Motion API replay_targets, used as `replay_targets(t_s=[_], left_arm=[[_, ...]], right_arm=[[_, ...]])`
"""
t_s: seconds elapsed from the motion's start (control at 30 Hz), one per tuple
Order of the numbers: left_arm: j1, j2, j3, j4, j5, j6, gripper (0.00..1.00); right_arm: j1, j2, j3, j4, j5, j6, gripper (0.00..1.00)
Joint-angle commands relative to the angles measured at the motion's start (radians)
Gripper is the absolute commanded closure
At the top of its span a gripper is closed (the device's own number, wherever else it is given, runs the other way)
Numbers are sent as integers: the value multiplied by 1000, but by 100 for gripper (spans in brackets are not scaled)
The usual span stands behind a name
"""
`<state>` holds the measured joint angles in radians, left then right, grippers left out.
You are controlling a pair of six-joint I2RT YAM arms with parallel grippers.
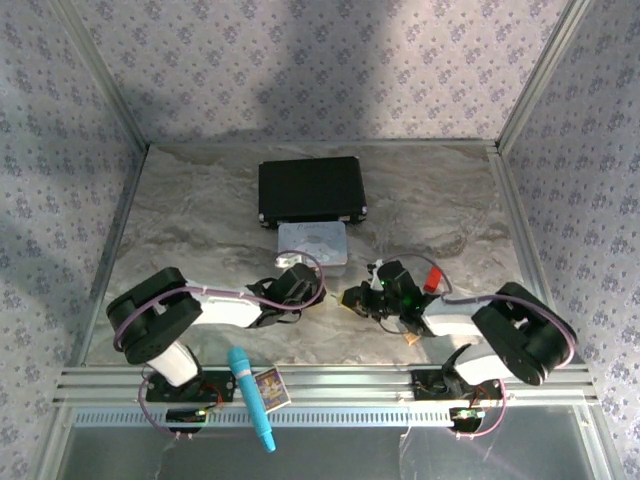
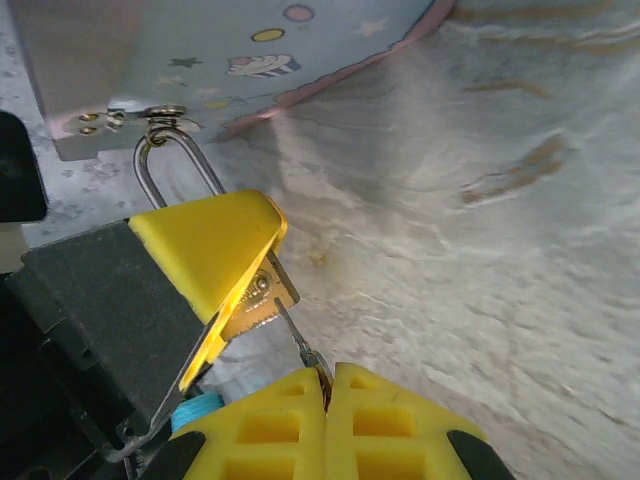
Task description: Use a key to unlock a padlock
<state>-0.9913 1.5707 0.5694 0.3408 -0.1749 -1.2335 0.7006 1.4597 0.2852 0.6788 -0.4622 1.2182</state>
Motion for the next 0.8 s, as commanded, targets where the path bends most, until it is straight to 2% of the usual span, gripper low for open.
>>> replay_targets(t_s=[0.0, 0.3, 0.53, 0.77], left_arm=[[-7, -46, -20, 29, -57, -135, 99], [-7, -23, -39, 50, -87, -317, 100], [-7, -23, -16, -28, -114, -373, 100], [-7, -9, -8, -13, -103, -381, 100]], right_arm=[[-1, 61, -26, 209, -70, 127, 100], [-8, 206, -51, 429, -100, 238, 100], [-6, 196, -78, 446, -99, 246, 100], [0, 173, -55, 427, -108, 242, 100]])
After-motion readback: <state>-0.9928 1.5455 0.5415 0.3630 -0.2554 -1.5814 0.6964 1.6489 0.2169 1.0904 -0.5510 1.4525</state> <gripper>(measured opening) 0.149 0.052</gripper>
